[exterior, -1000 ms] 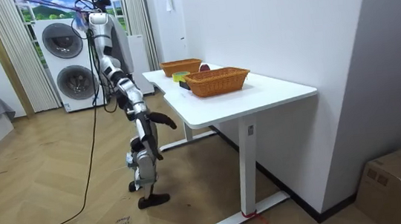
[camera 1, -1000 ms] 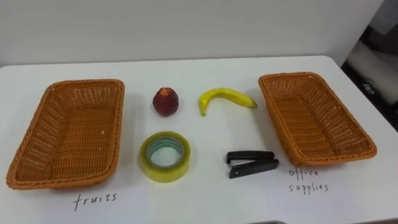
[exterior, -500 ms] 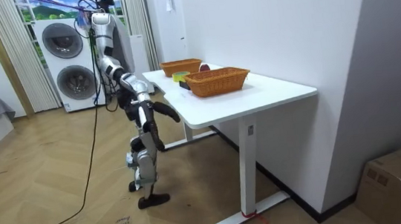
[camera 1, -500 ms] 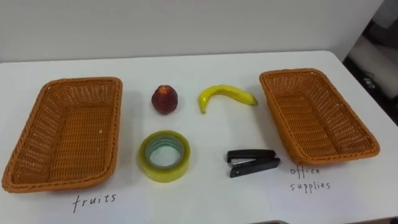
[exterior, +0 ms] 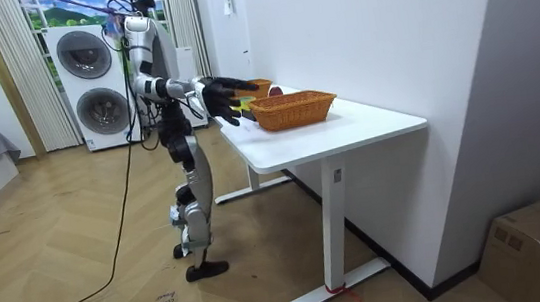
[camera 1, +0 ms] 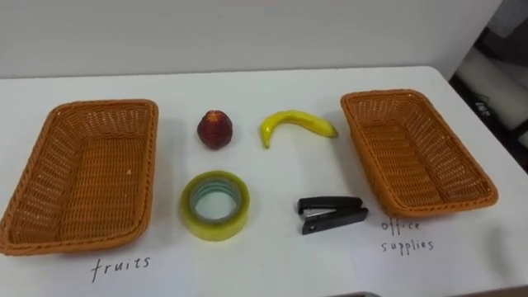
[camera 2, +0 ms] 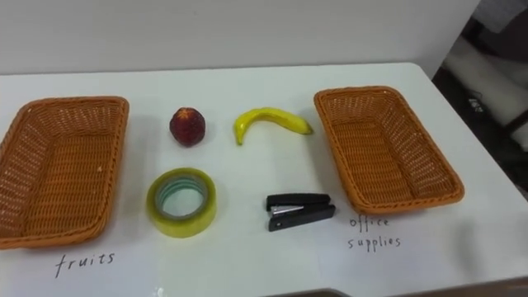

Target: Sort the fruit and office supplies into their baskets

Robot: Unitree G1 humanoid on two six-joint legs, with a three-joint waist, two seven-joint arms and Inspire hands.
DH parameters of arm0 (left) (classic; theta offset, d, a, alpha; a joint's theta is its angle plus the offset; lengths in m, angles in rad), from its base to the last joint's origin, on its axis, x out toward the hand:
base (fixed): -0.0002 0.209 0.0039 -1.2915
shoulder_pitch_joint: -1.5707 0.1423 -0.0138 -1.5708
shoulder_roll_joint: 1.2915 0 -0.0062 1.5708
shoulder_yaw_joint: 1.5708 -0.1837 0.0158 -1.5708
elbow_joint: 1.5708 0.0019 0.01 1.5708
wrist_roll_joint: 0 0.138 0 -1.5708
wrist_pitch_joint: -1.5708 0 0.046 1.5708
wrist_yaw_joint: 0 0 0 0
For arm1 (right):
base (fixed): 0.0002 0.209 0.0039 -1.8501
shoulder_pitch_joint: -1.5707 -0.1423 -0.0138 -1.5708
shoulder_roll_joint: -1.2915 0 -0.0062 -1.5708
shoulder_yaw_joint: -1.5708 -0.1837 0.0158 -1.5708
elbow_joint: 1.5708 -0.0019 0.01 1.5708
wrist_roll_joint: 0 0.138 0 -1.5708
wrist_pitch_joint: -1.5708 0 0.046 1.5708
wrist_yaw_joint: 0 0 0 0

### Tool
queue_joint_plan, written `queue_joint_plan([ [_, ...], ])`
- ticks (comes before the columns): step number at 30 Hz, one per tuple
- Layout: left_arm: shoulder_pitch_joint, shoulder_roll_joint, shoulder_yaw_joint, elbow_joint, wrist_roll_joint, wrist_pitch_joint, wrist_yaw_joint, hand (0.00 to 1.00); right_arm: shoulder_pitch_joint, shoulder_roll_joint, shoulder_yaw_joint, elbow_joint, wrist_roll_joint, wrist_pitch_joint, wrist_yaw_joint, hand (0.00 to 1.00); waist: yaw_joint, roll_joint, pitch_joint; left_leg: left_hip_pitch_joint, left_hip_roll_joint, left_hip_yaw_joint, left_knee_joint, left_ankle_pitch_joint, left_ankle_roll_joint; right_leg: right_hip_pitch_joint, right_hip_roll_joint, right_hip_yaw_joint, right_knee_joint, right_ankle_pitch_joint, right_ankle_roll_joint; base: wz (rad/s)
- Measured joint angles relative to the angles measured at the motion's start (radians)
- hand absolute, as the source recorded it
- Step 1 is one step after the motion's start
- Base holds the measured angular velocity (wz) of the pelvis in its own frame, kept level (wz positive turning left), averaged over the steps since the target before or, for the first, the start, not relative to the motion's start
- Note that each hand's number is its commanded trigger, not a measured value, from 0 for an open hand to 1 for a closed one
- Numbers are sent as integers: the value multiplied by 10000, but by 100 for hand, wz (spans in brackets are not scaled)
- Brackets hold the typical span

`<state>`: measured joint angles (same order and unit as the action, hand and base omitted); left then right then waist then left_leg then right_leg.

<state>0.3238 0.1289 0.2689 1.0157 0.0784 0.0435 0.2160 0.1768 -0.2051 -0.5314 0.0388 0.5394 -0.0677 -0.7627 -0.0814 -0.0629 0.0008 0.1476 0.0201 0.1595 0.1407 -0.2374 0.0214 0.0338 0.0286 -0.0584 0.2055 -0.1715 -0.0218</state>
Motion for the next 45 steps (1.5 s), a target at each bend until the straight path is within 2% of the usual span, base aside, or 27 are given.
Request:
queue_joint_plan([
  [7,8,20,-28,5,12,-8,16,0,-93,0,50,-1185,-468,-4,14,0,121,-7,-26,26,1,13,-48,1,0,8,2,-18,-6,-2,0,0],
  [11,-1,27,-308,259,17,-16,153,0,-237,-11,439,-1617,-1233,-3,37,0,156,-12,-23,19,-4,10,-48,1,0,-3,-4,-19,-6,-8,6,0],
  [12,6,24,-382,260,14,-11,152,0,-246,-29,460,-1816,-1293,-3,32,0,270,-13,-23,22,-4,1,-48,1,0,-2,-5,-20,-2,-8,6,0],
  [18,-2,14,-458,225,34,-17,99,0,-532,-562,839,-2563,-1306,-3,357,0,442,-19,-24,23,-3,1,-36,0,0,9,-9,-40,-7,-5,4,0],
  [23,-12,4,-461,244,34,-24,71,0,-628,-750,902,-3012,-1472,-75,841,0,612,2,0,14,1,-16,-35,1,0,39,-2,-33,-21,-4,2,0],
  [27,-54,-26,-664,247,31,-26,98,0,-863,-748,1538,-3006,-2185,-78,1149,0,608,38,-13,-83,-5,-63,85,1,0,51,-64,-179,-16,5,1,3],
  [28,-97,-41,-674,251,31,-26,99,0,-878,-745,1631,-3008,-2444,-78,1214,0,594,-55,-10,-115,-6,-77,117,1,0,50,-86,-242,-15,5,2,15],
  [30,-267,-32,-672,324,25,-129,99,0,-892,-741,1903,-3008,-3245,-78,1626,0,655,-52,-18,-136,2,-100,157,3,1,61,-85,-260,-14,10,-6,9],
  [33,-263,-18,-877,633,19,-220,104,0,-907,-737,2413,-3008,-3944,-78,2215,0,700,-66,19,-64,7,-104,220,2,-1,165,-90,-253,-40,12,-14,0],
  [36,-236,-28,-998,663,24,-215,99,0,-908,-738,2697,-3007,-3967,-74,2806,0,719,-148,45,-32,28,-216,213,-1,-3,186,-100,-259,-171,28,-15,5],
  [37,-244,-23,-998,661,28,-215,99,0,-912,-737,2728,-3007,-3971,-74,2936,0,727,-42,30,-43,33,-235,211,-1,-4,185,-95,-262,-172,37,-20,8],
  [41,-234,-22,-999,658,29,-212,65,0,-959,-738,2753,-3008,-4009,-63,3649,0,870,-129,6,-70,33,-261,205,-1,-4,194,-92,-299,-181,85,-27,1],
  [45,-228,-18,-1070,650,37,-180,-92,0,-1067,-738,2816,-3007,-4820,-20,4191,0,884,-131,-9,-181,37,-255,213,3,2,185,-74,-326,-190,179,-19,0],
])
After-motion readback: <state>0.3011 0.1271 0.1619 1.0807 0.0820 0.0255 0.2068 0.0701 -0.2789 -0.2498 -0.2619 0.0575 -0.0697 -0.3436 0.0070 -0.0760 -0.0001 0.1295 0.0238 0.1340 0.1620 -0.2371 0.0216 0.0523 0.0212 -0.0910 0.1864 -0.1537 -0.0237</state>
